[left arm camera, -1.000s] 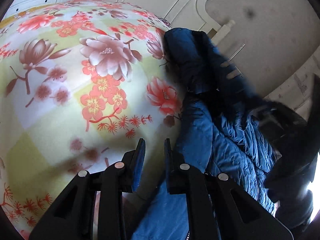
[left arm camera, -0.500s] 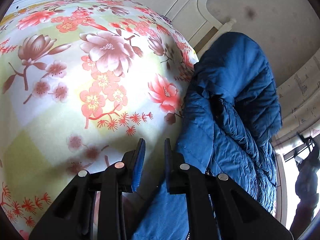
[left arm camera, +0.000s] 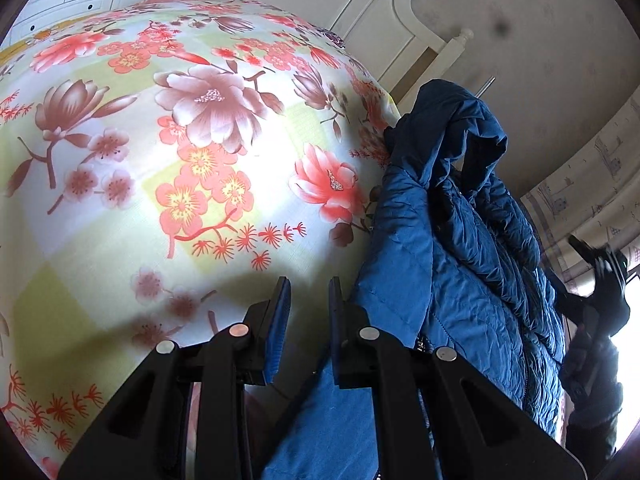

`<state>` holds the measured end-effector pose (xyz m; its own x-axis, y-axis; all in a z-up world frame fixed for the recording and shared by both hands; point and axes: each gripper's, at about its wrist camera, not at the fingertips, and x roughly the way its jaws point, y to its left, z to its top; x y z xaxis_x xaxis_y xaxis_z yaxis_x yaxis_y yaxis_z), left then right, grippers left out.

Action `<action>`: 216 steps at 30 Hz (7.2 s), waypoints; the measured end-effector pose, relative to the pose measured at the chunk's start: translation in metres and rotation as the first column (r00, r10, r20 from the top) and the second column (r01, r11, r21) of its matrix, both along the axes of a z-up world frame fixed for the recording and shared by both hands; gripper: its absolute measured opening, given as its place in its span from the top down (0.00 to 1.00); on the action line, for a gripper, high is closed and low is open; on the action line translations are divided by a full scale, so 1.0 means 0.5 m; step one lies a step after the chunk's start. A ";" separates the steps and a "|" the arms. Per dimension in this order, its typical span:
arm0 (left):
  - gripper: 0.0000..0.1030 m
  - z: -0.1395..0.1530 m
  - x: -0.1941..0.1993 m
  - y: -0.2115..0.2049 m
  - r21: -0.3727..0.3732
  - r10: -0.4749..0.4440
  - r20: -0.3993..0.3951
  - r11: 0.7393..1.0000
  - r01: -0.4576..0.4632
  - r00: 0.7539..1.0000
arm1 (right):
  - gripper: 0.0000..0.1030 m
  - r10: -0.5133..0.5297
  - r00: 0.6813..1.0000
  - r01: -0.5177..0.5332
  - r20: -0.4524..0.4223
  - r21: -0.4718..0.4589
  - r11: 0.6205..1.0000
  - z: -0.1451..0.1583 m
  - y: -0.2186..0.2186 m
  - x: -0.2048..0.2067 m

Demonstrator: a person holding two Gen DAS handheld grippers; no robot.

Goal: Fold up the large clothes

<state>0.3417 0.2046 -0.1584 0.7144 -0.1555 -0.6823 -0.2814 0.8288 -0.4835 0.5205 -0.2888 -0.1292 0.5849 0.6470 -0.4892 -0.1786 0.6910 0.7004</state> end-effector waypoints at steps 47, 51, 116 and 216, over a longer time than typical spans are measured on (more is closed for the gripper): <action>0.94 0.034 0.327 -0.267 0.513 -0.256 -0.145 0.807 0.294 0.956 | 0.42 -0.188 0.925 0.344 0.331 -0.515 0.785 0.062 -0.115 -0.238; 0.94 0.035 0.325 -0.263 0.482 -0.260 -0.136 0.826 0.293 0.956 | 0.40 -0.086 0.964 0.236 0.252 -0.658 0.715 0.028 -0.043 -0.162; 0.93 0.052 0.420 -0.452 0.501 -0.372 -0.074 0.788 0.357 0.925 | 0.02 -0.265 0.963 0.248 0.055 -0.571 0.783 -0.002 -0.087 0.028; 0.93 0.027 -0.199 -0.349 0.542 -0.466 -0.068 0.725 0.425 0.882 | 0.02 0.034 0.997 0.021 0.062 -0.714 0.699 -0.126 0.117 -0.625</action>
